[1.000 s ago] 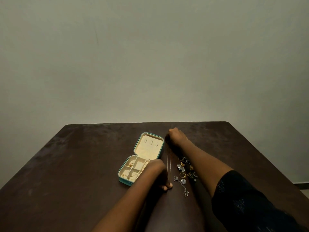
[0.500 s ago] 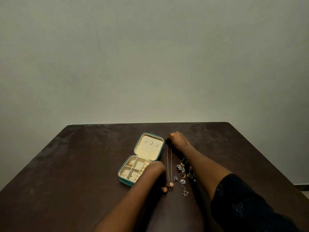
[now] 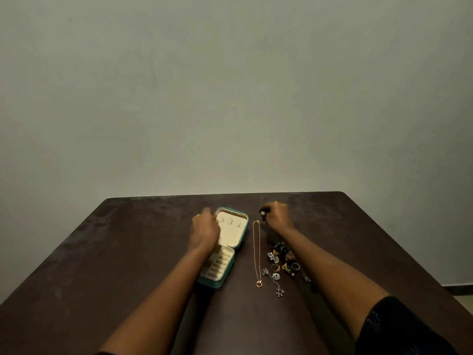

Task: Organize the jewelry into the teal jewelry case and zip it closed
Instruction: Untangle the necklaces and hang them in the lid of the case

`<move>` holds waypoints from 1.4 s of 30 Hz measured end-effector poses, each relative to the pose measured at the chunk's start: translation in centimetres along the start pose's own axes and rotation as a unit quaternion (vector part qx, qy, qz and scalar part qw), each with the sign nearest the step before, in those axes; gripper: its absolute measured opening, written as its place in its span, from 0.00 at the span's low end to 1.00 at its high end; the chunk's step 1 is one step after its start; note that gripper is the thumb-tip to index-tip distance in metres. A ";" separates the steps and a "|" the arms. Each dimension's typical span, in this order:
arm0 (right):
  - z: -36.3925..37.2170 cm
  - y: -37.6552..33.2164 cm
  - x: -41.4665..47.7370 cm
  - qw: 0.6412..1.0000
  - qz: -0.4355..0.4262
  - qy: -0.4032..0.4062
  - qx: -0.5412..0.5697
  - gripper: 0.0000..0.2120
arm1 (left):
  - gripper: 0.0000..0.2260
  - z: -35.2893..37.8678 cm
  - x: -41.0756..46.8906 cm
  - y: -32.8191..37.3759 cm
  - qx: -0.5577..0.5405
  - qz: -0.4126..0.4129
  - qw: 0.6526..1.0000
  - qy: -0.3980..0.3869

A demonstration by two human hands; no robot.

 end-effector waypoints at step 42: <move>4.6 -12.6 -8.8 0.986 0.024 -0.168 0.000 0.16 | 0.10 -4.0 -3.8 -8.0 0.015 -0.143 0.989 -0.027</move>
Point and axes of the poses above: each hand's wrist, its own x-axis towards the middle knuckle, its own z-axis out of the palm, y = z × x, the point moved 1 cm from there along x, towards the middle knuckle, and after that the axes turned 8 degrees about -z, right-handed, at the moved point
